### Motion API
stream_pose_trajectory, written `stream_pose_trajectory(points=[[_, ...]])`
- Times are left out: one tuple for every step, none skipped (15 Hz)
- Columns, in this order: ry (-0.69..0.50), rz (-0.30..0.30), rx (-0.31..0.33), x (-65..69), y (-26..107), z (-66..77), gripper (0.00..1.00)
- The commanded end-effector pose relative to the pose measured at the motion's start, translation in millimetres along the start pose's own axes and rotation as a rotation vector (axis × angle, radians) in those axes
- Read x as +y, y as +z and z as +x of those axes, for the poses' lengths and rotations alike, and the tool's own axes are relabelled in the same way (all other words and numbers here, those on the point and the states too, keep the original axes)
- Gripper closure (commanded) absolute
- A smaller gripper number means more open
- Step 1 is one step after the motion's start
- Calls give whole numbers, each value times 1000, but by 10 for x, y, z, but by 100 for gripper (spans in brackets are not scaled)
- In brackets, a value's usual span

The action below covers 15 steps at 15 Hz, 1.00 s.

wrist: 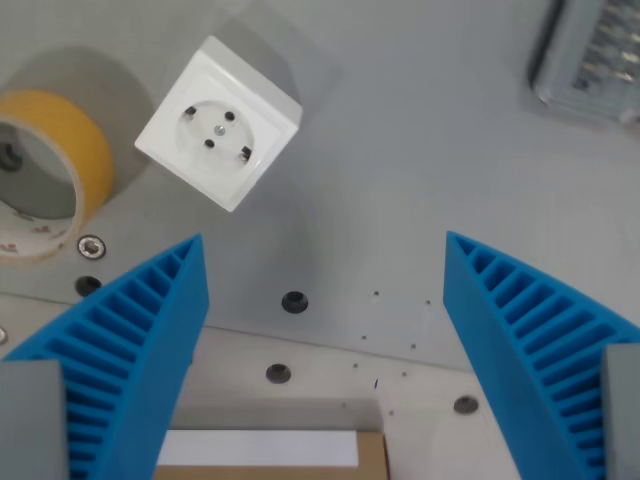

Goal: Move above the white socket

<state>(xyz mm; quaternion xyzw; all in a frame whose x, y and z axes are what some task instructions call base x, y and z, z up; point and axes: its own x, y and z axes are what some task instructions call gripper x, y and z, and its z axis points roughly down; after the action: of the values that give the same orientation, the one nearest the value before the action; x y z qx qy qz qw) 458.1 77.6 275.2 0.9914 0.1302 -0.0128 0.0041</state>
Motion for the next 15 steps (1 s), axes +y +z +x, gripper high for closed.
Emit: stream_pose_trajectory(points=[[-363,-41,94,-71,142,-20,0],[-396,-42,92,-91,181,-15,0],[-430,-43,93,-111,221,-11,0],[-458,-46,91,-132,263,-6,0],[-491,-49,92,-155,307,-2,0],[-524,-52,93,-177,353,1,0],[-557,-53,94,-200,399,4,0],[-584,-54,99,-223,447,7,0],[-606,-58,101,-245,494,9,0],[-635,-62,106,-267,542,11,0],[-662,-66,108,-289,588,12,0],[-683,-66,107,-310,634,13,0],[-702,-67,107,-331,677,15,0],[-716,-68,110,-352,718,16,0],[-730,-71,108,-372,756,19,0]])
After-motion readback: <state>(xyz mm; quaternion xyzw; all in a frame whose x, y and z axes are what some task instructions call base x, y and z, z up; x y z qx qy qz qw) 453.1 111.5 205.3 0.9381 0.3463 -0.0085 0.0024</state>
